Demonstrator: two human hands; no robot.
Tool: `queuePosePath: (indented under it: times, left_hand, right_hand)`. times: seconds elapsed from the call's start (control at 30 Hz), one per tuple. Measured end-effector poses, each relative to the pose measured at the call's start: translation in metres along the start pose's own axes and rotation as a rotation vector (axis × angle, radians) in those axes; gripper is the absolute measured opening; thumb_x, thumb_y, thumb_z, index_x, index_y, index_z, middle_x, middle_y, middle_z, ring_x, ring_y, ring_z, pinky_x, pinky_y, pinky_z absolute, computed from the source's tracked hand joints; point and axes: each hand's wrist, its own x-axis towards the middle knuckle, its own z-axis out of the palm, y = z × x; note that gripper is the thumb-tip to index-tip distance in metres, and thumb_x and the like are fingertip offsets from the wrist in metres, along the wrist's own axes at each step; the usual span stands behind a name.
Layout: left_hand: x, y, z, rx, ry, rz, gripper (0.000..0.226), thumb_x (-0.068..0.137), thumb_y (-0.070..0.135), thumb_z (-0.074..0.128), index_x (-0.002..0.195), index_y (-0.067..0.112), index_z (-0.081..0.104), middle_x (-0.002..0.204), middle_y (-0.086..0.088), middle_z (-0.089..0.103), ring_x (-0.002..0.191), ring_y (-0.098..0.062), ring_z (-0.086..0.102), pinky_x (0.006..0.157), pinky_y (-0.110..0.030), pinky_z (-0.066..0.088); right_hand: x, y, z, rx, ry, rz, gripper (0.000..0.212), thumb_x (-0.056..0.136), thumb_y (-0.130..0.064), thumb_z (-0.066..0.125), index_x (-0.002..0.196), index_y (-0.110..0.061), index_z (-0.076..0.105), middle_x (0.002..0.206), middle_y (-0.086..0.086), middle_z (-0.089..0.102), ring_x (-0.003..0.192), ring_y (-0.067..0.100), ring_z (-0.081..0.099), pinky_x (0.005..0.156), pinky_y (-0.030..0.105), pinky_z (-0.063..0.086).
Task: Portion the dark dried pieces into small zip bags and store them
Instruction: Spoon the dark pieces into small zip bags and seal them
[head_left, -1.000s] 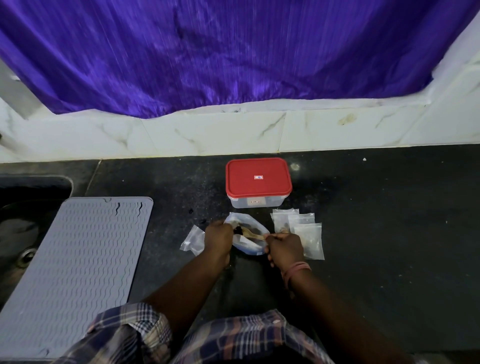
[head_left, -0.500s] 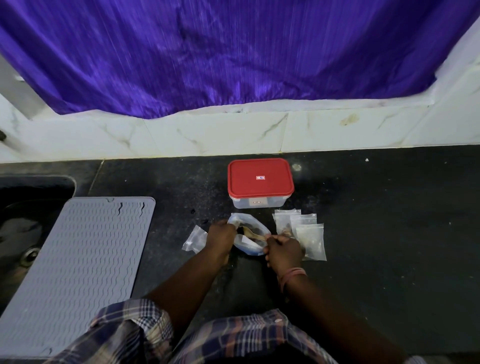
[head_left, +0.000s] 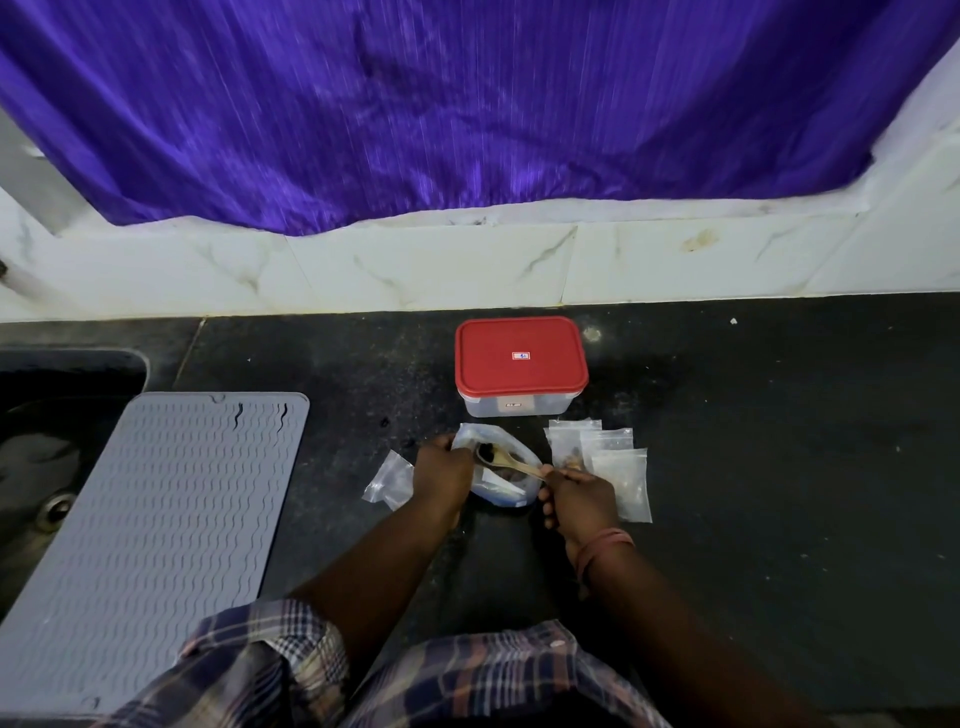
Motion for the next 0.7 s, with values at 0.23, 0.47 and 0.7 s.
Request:
queuePosePath:
  times: [0.23, 0.47, 0.7]
  left_hand:
    - [0.008, -0.008, -0.006, -0.058, -0.051, 0.037, 0.047, 0.077, 0.033, 0.067, 0.122, 0.019, 0.069, 0.108, -0.002, 0.077, 0.103, -0.021, 0.073, 0.098, -0.048, 0.057]
    - [-0.004, 0.005, -0.014, -0.208, 0.127, 0.129, 0.042, 0.094, 0.024, 0.064, 0.136, 0.016, 0.062, 0.123, -0.001, 0.069, 0.114, -0.018, 0.065, 0.105, -0.04, 0.051]
    - [0.009, -0.006, -0.071, 0.127, 0.555, 0.015, 0.02, 0.098, 0.023, 0.056, 0.112, 0.02, 0.071, 0.113, -0.007, 0.071, 0.108, -0.028, 0.066, 0.099, -0.045, 0.053]
  right_hand:
    - [-0.007, -0.011, -0.007, -0.047, -0.031, -0.067, 0.029, 0.095, -0.019, 0.063, 0.081, 0.004, 0.072, 0.059, 0.012, 0.058, 0.045, 0.018, 0.046, 0.043, 0.027, 0.038]
    - [-0.018, -0.03, -0.012, -0.041, -0.053, -0.142, 0.027, 0.093, -0.019, 0.065, 0.077, 0.002, 0.071, 0.056, 0.009, 0.054, 0.04, 0.016, 0.04, 0.038, 0.023, 0.031]
    - [-0.025, -0.03, -0.009, -0.001, -0.039, -0.144, 0.023, 0.093, -0.02, 0.066, 0.081, -0.002, 0.072, 0.056, 0.007, 0.055, 0.042, 0.015, 0.041, 0.04, 0.024, 0.032]
